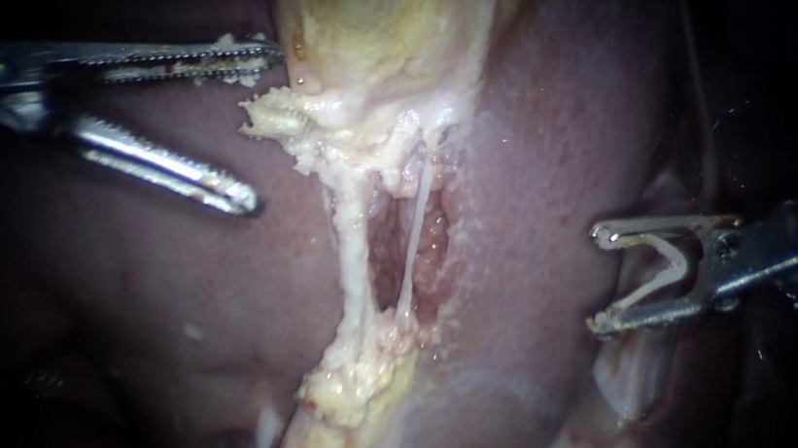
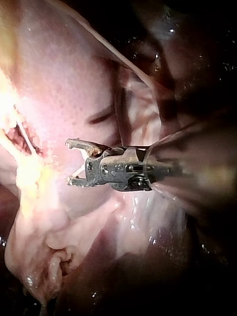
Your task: Grabbing gallbladder
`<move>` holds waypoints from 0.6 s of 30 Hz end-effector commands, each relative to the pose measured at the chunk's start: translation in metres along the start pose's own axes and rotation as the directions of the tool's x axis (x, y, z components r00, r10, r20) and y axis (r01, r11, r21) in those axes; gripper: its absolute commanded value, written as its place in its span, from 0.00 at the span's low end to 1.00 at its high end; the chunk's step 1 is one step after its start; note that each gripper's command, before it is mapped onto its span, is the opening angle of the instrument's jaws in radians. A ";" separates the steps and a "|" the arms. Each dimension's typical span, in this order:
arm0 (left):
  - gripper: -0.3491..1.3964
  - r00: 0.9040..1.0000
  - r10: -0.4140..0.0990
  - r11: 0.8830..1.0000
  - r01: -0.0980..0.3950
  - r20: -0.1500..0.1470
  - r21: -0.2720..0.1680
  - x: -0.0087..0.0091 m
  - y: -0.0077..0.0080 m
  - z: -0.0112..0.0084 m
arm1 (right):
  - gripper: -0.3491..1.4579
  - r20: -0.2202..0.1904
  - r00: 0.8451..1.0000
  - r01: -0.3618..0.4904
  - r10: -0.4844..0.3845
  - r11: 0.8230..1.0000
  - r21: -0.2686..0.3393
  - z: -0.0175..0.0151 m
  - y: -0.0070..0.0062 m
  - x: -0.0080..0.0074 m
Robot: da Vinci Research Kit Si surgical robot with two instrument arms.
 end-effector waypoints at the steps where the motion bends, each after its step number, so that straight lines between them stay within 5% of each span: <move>1: 0.61 1.000 -0.006 1.000 0.006 0.001 0.004 -0.0002 -0.0002 0.0001 | 0.46 0.000 1.000 0.000 0.000 1.000 0.000 0.0000 0.0000 0.0000; 11: 0.59 0.996 -0.084 0.996 0.084 0.005 0.030 -0.0044 -0.0030 0.0017 | 0.46 0.000 1.000 0.000 0.000 1.000 0.000 0.0000 0.0000 0.0000; 18: 0.57 0.983 -0.184 0.983 0.183 0.027 0.031 -0.0088 -0.0042 0.0050 | 0.46 0.000 1.000 0.000 0.000 1.000 0.000 0.0000 0.0000 0.0000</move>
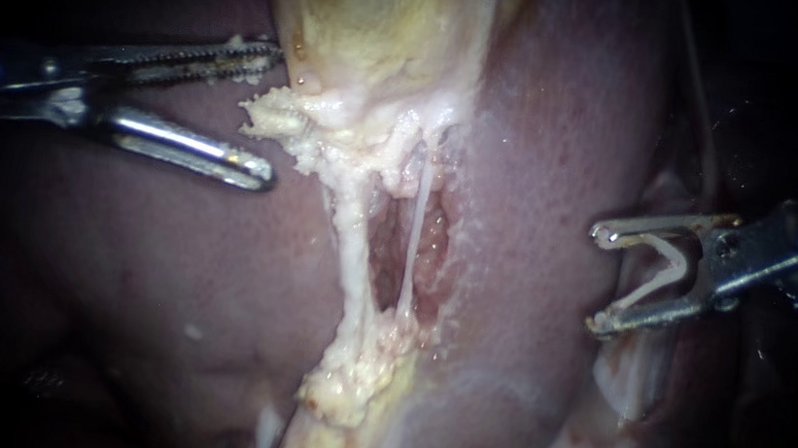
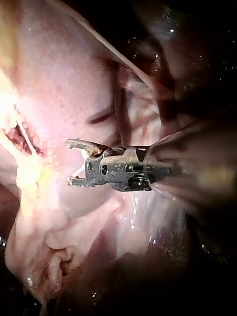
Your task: Grabbing gallbladder
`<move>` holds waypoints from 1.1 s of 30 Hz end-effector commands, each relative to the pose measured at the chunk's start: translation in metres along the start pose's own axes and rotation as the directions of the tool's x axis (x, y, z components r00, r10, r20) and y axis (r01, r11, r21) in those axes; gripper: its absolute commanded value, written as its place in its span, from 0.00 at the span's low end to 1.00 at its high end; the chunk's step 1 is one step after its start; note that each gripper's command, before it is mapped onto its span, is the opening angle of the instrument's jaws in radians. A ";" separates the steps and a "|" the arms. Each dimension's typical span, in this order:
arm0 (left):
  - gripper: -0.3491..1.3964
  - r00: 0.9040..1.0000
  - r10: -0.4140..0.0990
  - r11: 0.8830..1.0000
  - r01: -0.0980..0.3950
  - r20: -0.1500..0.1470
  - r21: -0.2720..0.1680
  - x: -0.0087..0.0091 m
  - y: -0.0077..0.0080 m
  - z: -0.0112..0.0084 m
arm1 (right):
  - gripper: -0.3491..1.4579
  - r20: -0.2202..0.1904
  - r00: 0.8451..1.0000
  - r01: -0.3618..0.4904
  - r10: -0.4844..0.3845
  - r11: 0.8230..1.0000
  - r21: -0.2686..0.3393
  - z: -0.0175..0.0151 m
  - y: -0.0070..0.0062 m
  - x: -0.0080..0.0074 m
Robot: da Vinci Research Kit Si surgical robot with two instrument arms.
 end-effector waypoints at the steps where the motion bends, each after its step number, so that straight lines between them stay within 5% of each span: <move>1: 0.57 1.000 -0.011 1.000 0.011 0.001 -0.002 -0.0003 -0.0002 0.0004 | 0.46 0.000 1.000 0.000 0.000 1.000 0.000 0.0000 0.0000 0.0000; 5: 0.57 0.999 -0.041 0.999 0.041 -0.002 -0.008 -0.0013 -0.0006 0.0017 | 0.46 0.000 1.000 0.001 -0.001 1.000 0.000 0.0000 -0.0001 0.0000; 14: 0.40 0.994 -0.111 0.993 0.111 -0.002 -0.040 -0.0013 0.0001 0.0027 | 0.46 0.000 1.000 0.001 -0.001 1.000 0.001 0.0000 -0.0001 0.0000; 24: 0.00 0.990 -0.138 0.990 0.138 -0.006 -0.042 0.0003 0.0008 0.0020 | 0.46 0.000 1.000 0.001 -0.001 1.000 0.001 0.0000 -0.0001 0.0000; 29: 0.00 0.987 -0.158 0.987 0.157 -0.006 -0.041 -0.0002 0.0015 0.0020 | 0.46 0.000 1.000 0.001 -0.001 1.000 0.001 0.0000 -0.0002 0.0000; 33: 0.00 0.981 -0.193 0.980 0.194 0.031 -0.038 0.0003 0.0021 0.0008 | 0.46 0.000 1.000 0.001 -0.001 1.000 0.001 -0.0001 -0.0001 0.0001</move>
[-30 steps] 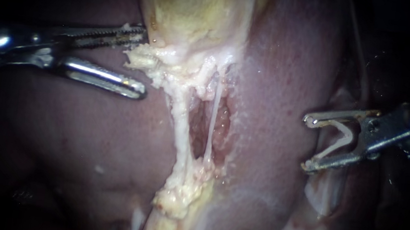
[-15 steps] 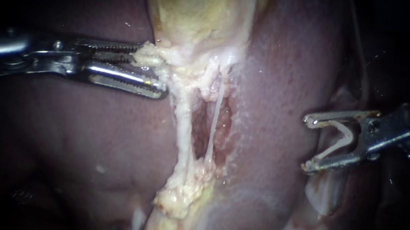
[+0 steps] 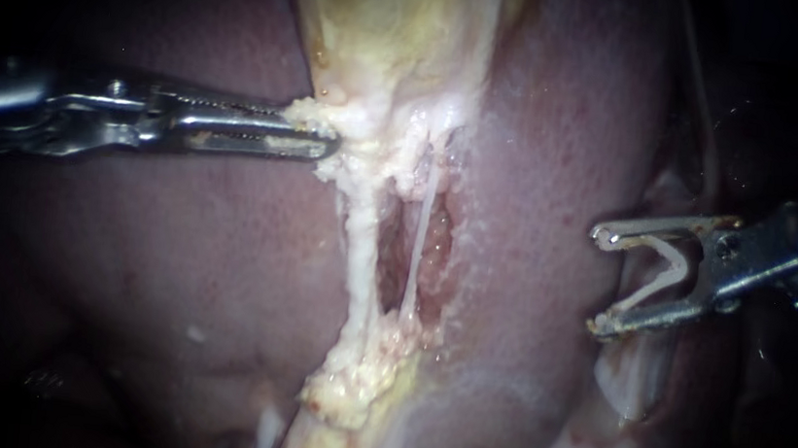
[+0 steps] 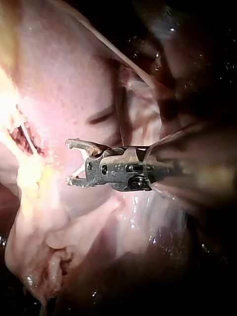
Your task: Grabbing gallbladder
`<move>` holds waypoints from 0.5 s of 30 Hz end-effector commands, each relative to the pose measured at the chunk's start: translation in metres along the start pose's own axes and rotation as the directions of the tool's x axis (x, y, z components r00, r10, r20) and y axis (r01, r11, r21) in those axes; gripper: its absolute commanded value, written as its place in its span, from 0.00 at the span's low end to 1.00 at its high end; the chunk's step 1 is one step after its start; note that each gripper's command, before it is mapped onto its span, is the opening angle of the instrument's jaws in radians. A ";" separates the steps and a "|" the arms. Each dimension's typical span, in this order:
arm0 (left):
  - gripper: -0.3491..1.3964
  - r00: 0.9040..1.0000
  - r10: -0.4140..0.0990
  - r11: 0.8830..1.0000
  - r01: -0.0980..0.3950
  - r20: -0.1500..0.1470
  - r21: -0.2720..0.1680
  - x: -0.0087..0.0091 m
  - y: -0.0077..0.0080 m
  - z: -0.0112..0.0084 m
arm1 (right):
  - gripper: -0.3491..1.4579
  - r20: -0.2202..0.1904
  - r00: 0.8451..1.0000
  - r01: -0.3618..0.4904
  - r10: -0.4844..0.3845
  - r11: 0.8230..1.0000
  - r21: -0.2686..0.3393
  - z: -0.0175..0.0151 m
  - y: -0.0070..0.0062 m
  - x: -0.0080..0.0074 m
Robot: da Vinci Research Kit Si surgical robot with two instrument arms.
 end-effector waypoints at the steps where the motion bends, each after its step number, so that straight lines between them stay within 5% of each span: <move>1: 0.00 1.000 -0.002 1.000 0.002 0.002 -0.007 0.0005 0.0000 -0.0006 | 0.46 0.000 1.000 -0.001 0.001 1.000 0.000 0.0000 0.0000 0.0000; 8: 0.00 1.000 -0.011 0.999 0.012 0.013 -0.031 0.0057 -0.0011 -0.0061 | 0.46 0.000 1.000 -0.001 0.001 1.000 0.000 0.0000 0.0000 0.0000; 15: 0.00 1.000 -0.007 1.000 0.007 -0.024 -0.010 0.0078 -0.0009 -0.0095 | 0.46 0.000 1.000 -0.001 0.001 1.000 0.000 0.0000 0.0000 0.0000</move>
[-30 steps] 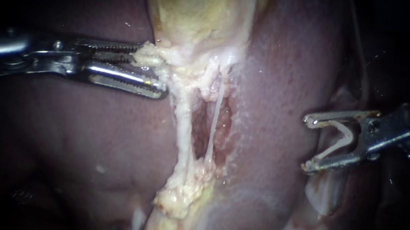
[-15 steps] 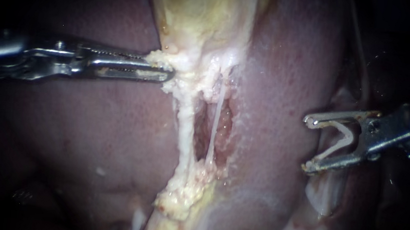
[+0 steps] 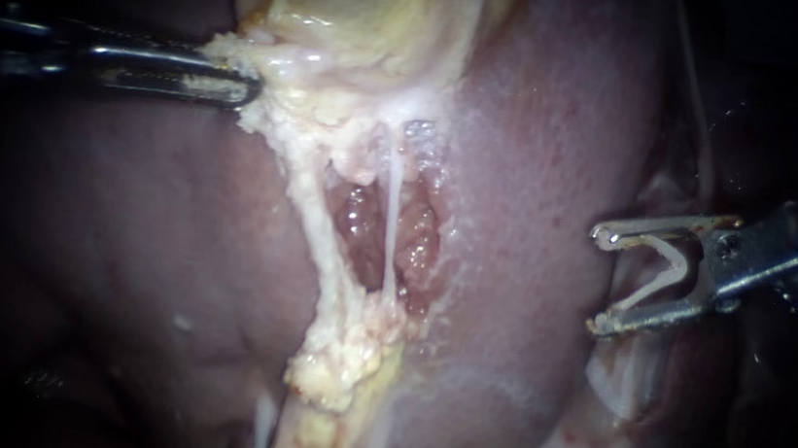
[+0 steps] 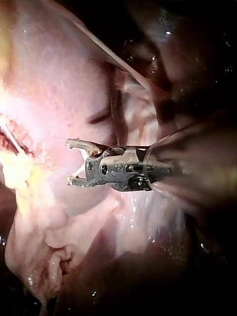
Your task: Grabbing gallbladder
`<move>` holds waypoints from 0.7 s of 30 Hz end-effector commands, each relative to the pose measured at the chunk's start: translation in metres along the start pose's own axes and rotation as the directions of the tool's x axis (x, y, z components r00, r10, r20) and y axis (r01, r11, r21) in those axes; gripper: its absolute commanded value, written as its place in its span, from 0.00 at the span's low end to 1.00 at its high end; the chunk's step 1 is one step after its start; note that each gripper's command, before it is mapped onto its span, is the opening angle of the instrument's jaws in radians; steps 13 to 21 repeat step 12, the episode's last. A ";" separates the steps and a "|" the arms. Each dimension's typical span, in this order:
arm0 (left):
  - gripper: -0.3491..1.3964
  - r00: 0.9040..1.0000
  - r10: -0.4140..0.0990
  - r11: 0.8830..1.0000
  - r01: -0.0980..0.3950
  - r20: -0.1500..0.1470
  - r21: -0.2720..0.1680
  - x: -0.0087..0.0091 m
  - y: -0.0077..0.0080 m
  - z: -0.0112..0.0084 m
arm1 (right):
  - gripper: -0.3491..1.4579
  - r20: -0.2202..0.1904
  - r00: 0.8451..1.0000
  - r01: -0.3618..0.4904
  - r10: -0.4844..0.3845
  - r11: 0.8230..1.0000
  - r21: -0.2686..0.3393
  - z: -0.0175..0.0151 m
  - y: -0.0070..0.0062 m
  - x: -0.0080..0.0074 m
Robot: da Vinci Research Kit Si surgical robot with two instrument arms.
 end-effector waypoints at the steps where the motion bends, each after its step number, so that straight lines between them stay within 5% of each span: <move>1: 0.00 1.000 -0.001 1.000 0.001 -0.004 0.004 0.0001 0.0002 0.0000 | 0.46 0.000 1.000 0.000 0.000 1.000 0.000 0.0000 0.0000 0.0000; 21: 0.00 1.000 0.002 1.000 -0.002 -0.007 0.018 -0.0006 0.0007 0.0011 | 0.46 0.000 1.000 0.000 0.000 1.000 0.000 0.0000 0.0000 0.0000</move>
